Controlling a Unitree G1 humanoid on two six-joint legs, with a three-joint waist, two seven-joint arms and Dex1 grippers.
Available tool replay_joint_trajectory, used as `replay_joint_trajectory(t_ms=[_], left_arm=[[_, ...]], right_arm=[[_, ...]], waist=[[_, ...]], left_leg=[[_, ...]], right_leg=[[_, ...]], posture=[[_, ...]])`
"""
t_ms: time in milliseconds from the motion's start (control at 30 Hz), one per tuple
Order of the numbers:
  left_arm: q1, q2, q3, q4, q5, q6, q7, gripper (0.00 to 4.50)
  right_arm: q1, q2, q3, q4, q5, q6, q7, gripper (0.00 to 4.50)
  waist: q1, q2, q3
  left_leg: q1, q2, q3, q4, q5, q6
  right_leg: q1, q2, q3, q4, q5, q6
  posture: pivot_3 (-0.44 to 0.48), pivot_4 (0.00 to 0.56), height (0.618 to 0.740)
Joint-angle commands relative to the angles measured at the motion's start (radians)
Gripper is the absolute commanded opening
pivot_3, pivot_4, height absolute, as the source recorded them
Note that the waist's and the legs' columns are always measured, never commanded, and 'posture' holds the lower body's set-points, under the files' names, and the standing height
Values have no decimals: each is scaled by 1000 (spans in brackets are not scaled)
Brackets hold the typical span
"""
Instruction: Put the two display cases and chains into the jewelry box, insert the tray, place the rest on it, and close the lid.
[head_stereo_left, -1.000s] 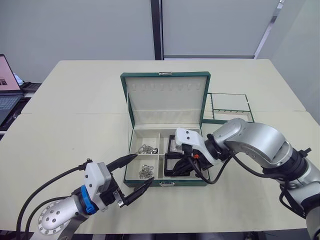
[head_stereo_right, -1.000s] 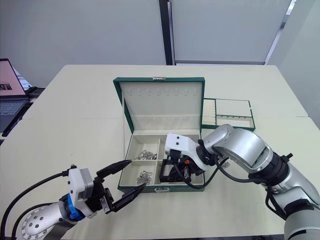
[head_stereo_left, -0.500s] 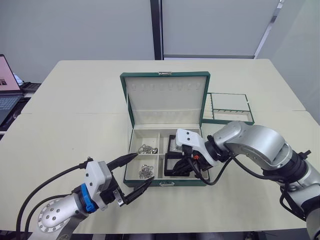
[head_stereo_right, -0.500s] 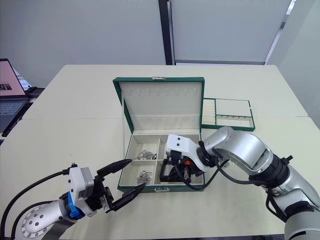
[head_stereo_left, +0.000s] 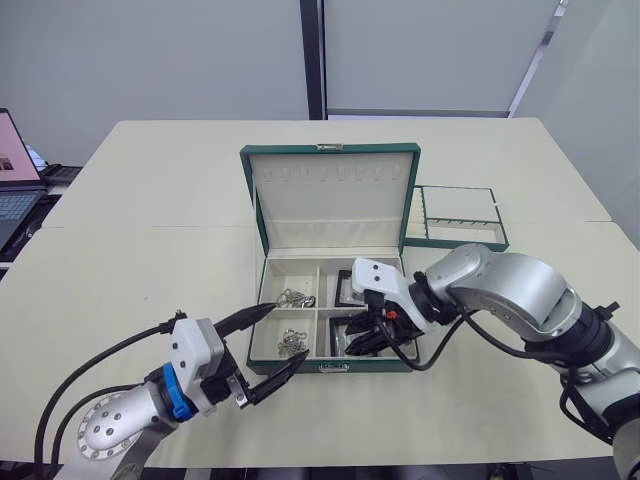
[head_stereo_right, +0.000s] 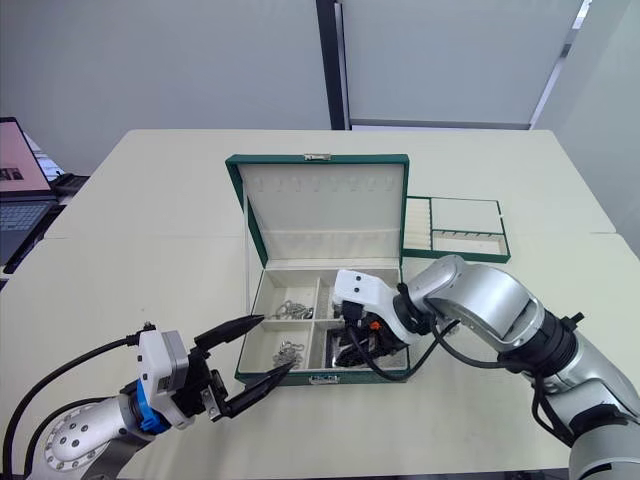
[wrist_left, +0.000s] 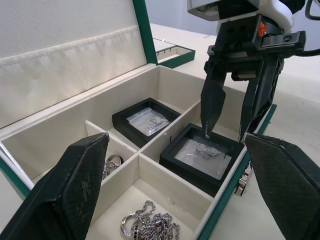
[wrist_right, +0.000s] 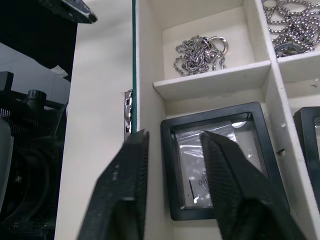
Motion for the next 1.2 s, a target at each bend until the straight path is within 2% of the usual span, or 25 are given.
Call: replay_joint_trajectory(t_ms=[33, 100, 200, 233, 400, 500, 633, 800, 967, 1200], left_arm=[[-12, 9, -5, -10, -19, 11, -2, 4500], [-27, 14, -4, -19, -39, 46, 9, 4500], [-81, 18, 10, -54, -96, 129, 61, 4500], [-101, 26, 20, -67, -114, 155, 78, 4500], [-115, 75, 104, -75, -192, 227, 93, 4500], [-91, 118, 200, -39, -229, 253, 68, 4500], [-77, 194, 362, 44, -288, 304, 29, 4500], [-59, 229, 513, 172, -246, 295, 15, 4500], [-55, 174, 558, 237, -188, 274, 93, 4500], [-99, 30, 559, 338, -61, 168, 264, 4500]], right_arm=[[-6, 7, -62, -9, 25, -14, 8, 2806], [13, 9, -99, -4, 29, -44, 12, 3311], [68, 13, -217, 14, 68, -113, 30, 4377], [97, 6, -269, 16, 81, -159, 45, 4446], [230, -66, -503, 53, 159, -264, 120, 4446], [335, -135, -616, 86, 164, -307, 138, 4446], [461, -151, -783, 122, 176, -384, 116, 4446], [613, -167, -913, 194, 113, -489, 68, 4446], [677, -121, -970, 255, 64, -555, -54, 4446], [695, -20, -997, 351, 6, -685, -185, 4446]], waist=[[0, 0, 0], [0, 0, 0], [2, 0, 0], [3, -1, 0], [2, -1, 0], [2, -1, 0], [0, -1, 1], [1, -1, 1], [-1, -1, 1], [0, -1, 1]], left_leg=[[0, 0, 0, 0, 0, 0], [0, 0, 0, 0, 0, 0], [0, 0, 0, -1, 0, 0], [0, 0, 0, 0, 0, 0], [0, 0, 1, 0, 0, 0], [0, 0, 1, 0, 0, 0], [0, 0, 2, -1, 0, 1], [1, 0, 2, -3, -1, 1], [2, 0, 3, -4, 0, 0], [2, 0, 3, -5, 1, -2]], right_leg=[[0, 0, 0, 0, 0, 0], [0, 0, 0, 0, 0, 0], [0, 0, 0, 0, 0, 0], [0, 0, 0, 0, 0, 0], [1, 0, 0, 0, 0, 0], [1, 0, 0, 0, 0, 0], [1, 0, 0, -1, 0, 0], [1, 0, 0, -1, 0, 0], [1, 0, 1, -1, 0, 0], [1, 0, 1, -1, 0, 0]], posture=[[0, 150, 740], [0, 150, 740], [0, 150, 740], [0, 150, 740], [0, 150, 740], [0, 150, 740], [0, 150, 740], [0, 150, 740], [0, 150, 740], [0, 150, 740]])
